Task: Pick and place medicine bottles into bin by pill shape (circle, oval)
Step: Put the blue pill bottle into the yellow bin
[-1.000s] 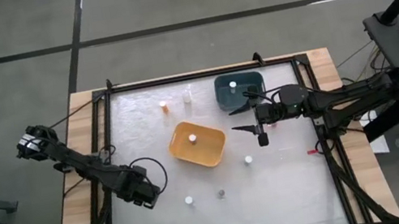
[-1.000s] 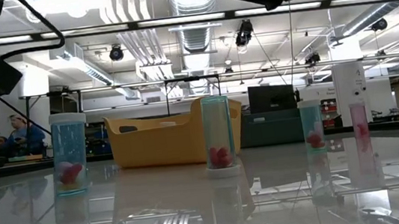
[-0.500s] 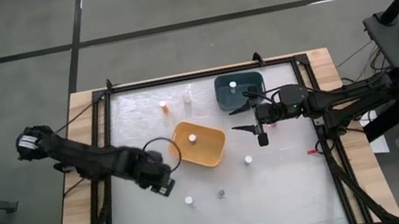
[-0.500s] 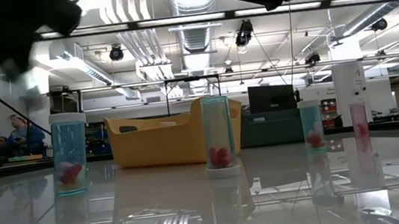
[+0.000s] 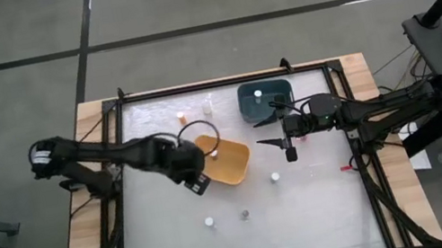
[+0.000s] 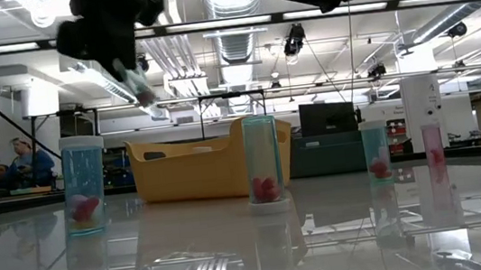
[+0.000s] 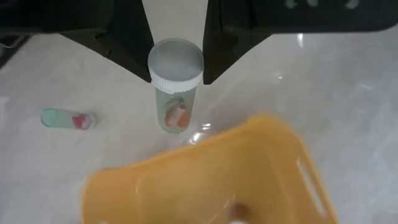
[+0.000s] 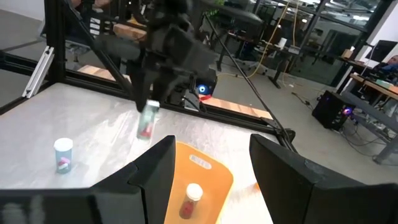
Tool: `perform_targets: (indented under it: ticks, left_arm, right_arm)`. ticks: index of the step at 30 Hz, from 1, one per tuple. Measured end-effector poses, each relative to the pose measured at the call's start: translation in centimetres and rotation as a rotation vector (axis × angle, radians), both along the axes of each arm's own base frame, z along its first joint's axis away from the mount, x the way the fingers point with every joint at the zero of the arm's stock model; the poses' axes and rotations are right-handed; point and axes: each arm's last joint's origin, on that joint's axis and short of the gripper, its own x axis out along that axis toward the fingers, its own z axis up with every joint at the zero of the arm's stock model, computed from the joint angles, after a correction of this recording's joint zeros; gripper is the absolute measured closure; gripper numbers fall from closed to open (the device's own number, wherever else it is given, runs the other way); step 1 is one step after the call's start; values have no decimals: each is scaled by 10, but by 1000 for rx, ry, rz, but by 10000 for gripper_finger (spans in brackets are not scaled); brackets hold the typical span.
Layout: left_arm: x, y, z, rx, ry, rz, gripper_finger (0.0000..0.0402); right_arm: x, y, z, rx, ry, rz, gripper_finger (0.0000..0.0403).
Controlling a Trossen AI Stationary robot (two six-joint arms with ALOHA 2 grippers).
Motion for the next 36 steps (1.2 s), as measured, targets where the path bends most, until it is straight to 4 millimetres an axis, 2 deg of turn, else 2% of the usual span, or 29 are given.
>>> perform_targets:
  ticks: [6, 10, 15, 27, 36]
  left_arm:
    - [33, 31, 0, 51, 12, -124, 302]
    - [41, 50, 0, 67, 115, -188, 302]
    - [50, 63, -10, 70, 216, -260, 302]
    - [70, 73, -52, 56, 329, -327, 302]
    - [73, 73, -60, 53, 350, -317, 302]
  right_arm:
    - [0, -1, 0, 0, 0, -4, 204]
    - [0, -1, 0, 2, 4, -5, 204]
    - [0, -1, -1, 0, 15, -6, 204]
    - [0, -2, -2, -7, 17, -7, 204]
    - [0, -2, -2, -6, 21, -10, 204]
